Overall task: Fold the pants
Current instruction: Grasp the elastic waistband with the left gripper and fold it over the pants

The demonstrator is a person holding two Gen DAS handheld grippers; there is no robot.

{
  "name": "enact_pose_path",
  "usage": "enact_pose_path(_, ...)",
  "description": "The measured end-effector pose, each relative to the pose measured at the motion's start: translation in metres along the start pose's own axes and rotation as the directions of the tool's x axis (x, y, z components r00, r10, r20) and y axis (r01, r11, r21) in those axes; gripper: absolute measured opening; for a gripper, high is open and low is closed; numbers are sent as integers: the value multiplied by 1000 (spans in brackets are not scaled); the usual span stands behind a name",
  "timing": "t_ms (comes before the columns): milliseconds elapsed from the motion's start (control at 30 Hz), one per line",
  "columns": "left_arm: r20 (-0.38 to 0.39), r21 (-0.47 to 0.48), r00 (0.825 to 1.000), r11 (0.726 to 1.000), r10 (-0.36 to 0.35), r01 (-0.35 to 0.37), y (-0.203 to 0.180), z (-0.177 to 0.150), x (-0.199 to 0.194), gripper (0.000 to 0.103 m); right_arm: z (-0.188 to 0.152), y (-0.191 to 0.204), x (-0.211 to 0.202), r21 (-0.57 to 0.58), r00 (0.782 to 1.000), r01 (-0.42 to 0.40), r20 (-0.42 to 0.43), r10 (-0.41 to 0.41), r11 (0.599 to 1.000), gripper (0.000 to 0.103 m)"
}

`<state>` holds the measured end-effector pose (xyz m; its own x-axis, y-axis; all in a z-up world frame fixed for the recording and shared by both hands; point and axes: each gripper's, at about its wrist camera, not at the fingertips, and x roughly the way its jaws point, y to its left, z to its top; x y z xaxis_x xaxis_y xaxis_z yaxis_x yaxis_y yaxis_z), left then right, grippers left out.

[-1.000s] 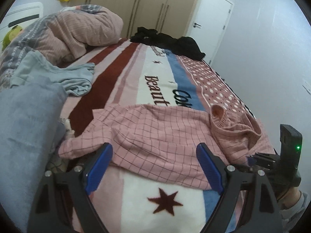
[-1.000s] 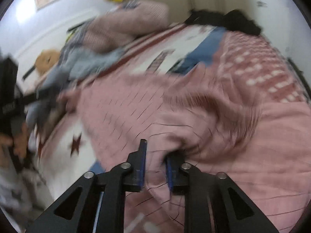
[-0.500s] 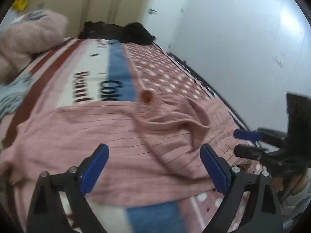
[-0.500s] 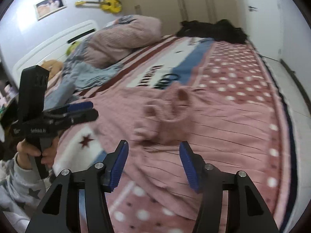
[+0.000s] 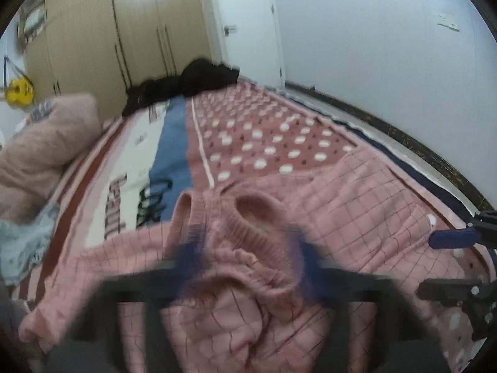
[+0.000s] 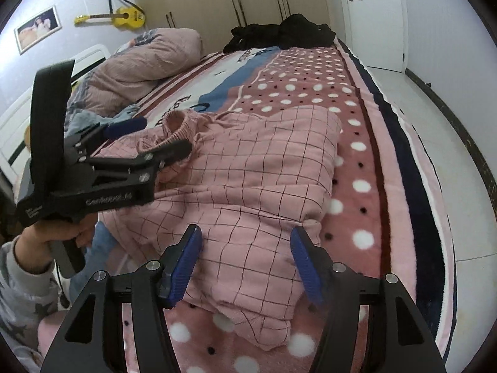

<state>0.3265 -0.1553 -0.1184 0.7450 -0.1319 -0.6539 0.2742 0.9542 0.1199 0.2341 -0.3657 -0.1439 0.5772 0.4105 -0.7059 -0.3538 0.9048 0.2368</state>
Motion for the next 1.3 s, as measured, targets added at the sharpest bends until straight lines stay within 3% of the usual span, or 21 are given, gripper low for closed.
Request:
enact_pose_path(100, -28, -64, 999, 998, 25, -26, 25, -8, -4, 9, -2, -4, 0, 28, 1000, -9, 7, 9, 1000, 55)
enact_pose_path(167, -37, -122, 997, 990, 67, -71, 49, -19, -12, 9, -3, -8, -2, 53, 1000, -17, 15, 16, 998, 55)
enact_pose_path(233, -70, -206, 996, 976, 56, -69, 77, -34, -18, 9, -4, -14, -3, 85, 1000, -17, 16, 16, 996, 56)
enact_pose_path(367, -125, -236, 991, 969, 38, -67, 105, -65, -20, 9, -7, -26, -2, 143, 1000, 7, -11, -6, 990, 58)
enact_pose_path(500, -152, -279, 988, 960, -31, -12, 120, -87, -22, 13, -11, -42, 9, 241, 997, -49, -50, 63, 969, 65)
enact_pose_path(567, -148, -270, 989, 962, -19, -22, 122, -87, -25, 28, -13, -49, 13, 293, 992, -105, -31, 120, 950, 70)
enact_pose_path(633, -122, -266, 993, 964, -6, -27, 125, -82, -30, 52, -11, -54, 14, 320, 987, -148, -17, 161, 936, 75)
enact_pose_path(733, -53, -294, 996, 954, -76, 57, 132, -68, -36, 71, -7, -52, 20, 297, 984, -156, -42, 176, 942, 76)
enact_pose_path(800, -44, -295, 987, 946, -153, 134, 132, -57, -31, 76, -6, -46, 24, 258, 988, -118, -62, 138, 959, 59)
enact_pose_path(833, -57, -288, 986, 948, -157, 134, 131, -54, -26, 76, -5, -41, 26, 229, 990, -100, -78, 120, 968, 32)
enact_pose_path(867, -75, -276, 986, 953, -152, 126, 128, -51, -21, 76, -5, -37, 29, 215, 988, -99, -92, 121, 972, 23)
enact_pose_path(900, -90, -265, 985, 956, -150, 121, 125, -50, -14, 76, -6, -35, 29, 206, 991, -81, -84, 100, 975, 20)
enact_pose_path(933, -100, -263, 982, 956, -160, 129, 123, -50, -8, 72, -6, -34, 27, 197, 994, -60, -77, 77, 979, 15)
enact_pose_path(967, -105, -271, 976, 950, -189, 155, 120, -51, -2, 50, -6, -34, 24, 195, 996, -46, -70, 61, 980, 12)
enact_pose_path(1033, -126, -284, 958, 934, -259, 215, 115, -52, 8, 19, -7, -36, 16, 200, 998, -17, -63, 30, 980, 10)
enact_pose_path(1067, -124, -277, 955, 934, -268, 226, 111, -52, 9, 12, -8, -38, 13, 199, 998, 1, -66, 13, 980, 10)
enact_pose_path(1200, -63, -206, 966, 950, -252, 234, 102, -41, -8, 7, -15, -49, 0, 222, 995, 59, -91, -40, 973, 10)
enact_pose_path(1300, -29, -168, 981, 968, -194, 186, 105, -20, -10, 7, -16, -50, -6, 218, 996, 44, -90, -25, 975, 10)
